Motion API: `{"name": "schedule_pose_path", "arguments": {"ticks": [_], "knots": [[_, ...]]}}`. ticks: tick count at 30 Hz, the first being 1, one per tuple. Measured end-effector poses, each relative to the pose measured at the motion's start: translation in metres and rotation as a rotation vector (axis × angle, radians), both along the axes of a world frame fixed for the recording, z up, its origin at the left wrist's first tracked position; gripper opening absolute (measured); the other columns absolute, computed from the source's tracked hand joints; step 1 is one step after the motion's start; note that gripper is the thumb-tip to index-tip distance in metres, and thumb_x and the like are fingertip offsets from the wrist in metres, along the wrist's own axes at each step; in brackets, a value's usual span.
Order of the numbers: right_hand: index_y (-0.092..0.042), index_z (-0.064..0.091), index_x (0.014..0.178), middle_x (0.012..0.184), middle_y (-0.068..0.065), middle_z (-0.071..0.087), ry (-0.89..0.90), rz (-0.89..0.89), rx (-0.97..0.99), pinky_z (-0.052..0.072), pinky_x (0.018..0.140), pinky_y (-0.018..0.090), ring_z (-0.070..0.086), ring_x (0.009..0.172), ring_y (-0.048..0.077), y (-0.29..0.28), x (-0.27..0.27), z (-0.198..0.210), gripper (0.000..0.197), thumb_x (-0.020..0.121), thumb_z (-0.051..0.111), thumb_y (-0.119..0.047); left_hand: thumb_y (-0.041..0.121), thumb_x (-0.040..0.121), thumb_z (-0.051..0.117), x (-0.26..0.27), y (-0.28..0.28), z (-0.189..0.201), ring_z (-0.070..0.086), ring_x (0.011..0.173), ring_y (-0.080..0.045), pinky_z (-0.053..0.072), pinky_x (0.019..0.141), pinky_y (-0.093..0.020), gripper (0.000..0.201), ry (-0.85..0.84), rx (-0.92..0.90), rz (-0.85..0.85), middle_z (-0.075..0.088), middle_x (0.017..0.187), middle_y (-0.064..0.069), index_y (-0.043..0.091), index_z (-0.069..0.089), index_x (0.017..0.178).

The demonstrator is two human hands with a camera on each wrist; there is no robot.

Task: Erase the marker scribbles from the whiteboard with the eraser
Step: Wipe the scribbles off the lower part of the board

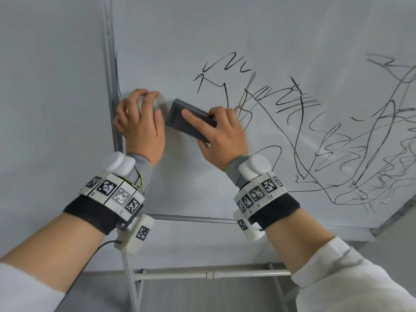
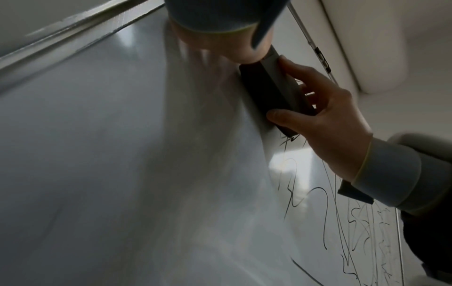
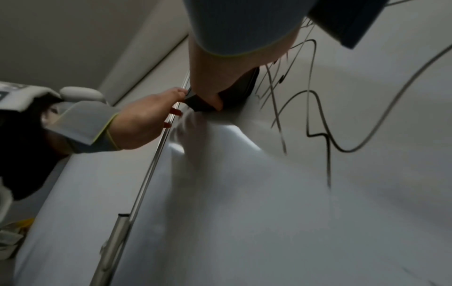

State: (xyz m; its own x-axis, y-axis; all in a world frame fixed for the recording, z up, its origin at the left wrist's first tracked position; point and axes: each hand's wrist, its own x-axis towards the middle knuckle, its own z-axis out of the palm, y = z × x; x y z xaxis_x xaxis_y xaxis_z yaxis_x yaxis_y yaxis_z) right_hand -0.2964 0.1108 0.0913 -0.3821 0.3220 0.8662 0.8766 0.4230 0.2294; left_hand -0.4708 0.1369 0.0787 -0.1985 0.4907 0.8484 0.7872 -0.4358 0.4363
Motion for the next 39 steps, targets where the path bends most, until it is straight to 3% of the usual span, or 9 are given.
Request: {"name": "schedule_pose_path", "arguments": {"ticks": [4,10,17,22,26,30,35,39], "knots": [[-0.027,0.061,0.126,0.095,0.014,0.056,0.009,-0.033,0.021,0.043,0.065,0.035,0.038,0.084,0.026,0.001,0.006,0.012,0.055,0.073,0.065,-0.013,0.023,0.088,0.037,0.001,0.004,0.003,0.033,0.12,-0.027,0.031,0.093,-0.046,0.04,0.004,0.017,-0.012,0.045,0.134,-0.008,0.018,0.054,0.123],[-0.022,0.056,0.131,0.1,0.016,0.054,0.24,-0.126,0.12,0.041,0.075,0.032,0.041,0.086,0.027,0.009,0.014,0.047,0.053,0.079,0.066,-0.02,0.025,0.088,0.033,0.007,0.009,0.013,0.029,0.132,-0.028,0.024,0.1,-0.044,0.046,0.038,-0.005,-0.045,0.035,0.145,-0.006,0.017,0.047,0.132],[-0.025,0.057,0.13,0.101,0.012,0.053,0.073,-0.099,0.121,0.045,0.066,0.034,0.039,0.085,0.026,0.01,0.016,0.039,0.055,0.076,0.067,-0.019,0.024,0.089,0.03,0.013,0.009,0.018,0.021,0.138,-0.027,0.017,0.105,-0.043,0.05,0.028,-0.019,-0.052,0.028,0.15,-0.006,0.02,0.042,0.137],[-0.023,0.052,0.133,0.102,0.016,0.053,0.29,-0.147,0.133,0.044,0.073,0.033,0.044,0.085,0.03,0.012,0.023,0.057,0.056,0.079,0.066,-0.02,0.018,0.091,0.029,0.014,0.012,0.026,0.013,0.141,-0.024,0.012,0.11,-0.045,0.051,0.076,-0.007,-0.094,0.021,0.153,-0.005,0.021,0.037,0.141],[-0.019,0.055,0.131,0.1,0.017,0.054,0.268,-0.113,0.127,0.044,0.075,0.034,0.041,0.084,0.028,0.011,0.012,0.045,0.053,0.079,0.066,-0.02,0.017,0.09,0.032,0.02,0.012,0.033,0.015,0.141,-0.023,0.014,0.108,-0.046,0.049,0.08,0.003,-0.087,0.025,0.152,-0.002,0.02,0.04,0.139],[-0.023,0.057,0.129,0.098,0.013,0.054,0.155,-0.091,0.107,0.046,0.066,0.034,0.039,0.083,0.025,0.008,0.012,0.041,0.055,0.076,0.07,-0.018,0.023,0.089,0.028,0.024,0.01,0.035,0.017,0.14,-0.022,0.014,0.107,-0.043,0.05,0.068,0.001,-0.074,0.028,0.15,0.0,0.021,0.042,0.137],[-0.022,0.053,0.133,0.102,0.016,0.053,0.318,-0.138,0.123,0.047,0.074,0.036,0.046,0.085,0.031,0.008,0.033,0.066,0.057,0.078,0.069,-0.019,0.024,0.087,0.026,0.025,0.009,0.039,0.022,0.137,-0.022,0.017,0.105,-0.044,0.051,0.071,-0.007,-0.074,0.032,0.148,0.002,0.022,0.044,0.134],[-0.021,0.056,0.13,0.095,0.016,0.053,0.251,-0.117,0.108,0.048,0.067,0.036,0.047,0.078,0.031,0.006,0.016,0.054,0.058,0.074,0.071,-0.017,0.024,0.086,0.029,0.027,0.009,0.039,0.024,0.135,-0.028,0.019,0.103,-0.046,0.05,0.047,-0.002,-0.062,0.032,0.147,0.0,0.021,0.045,0.133]]}}
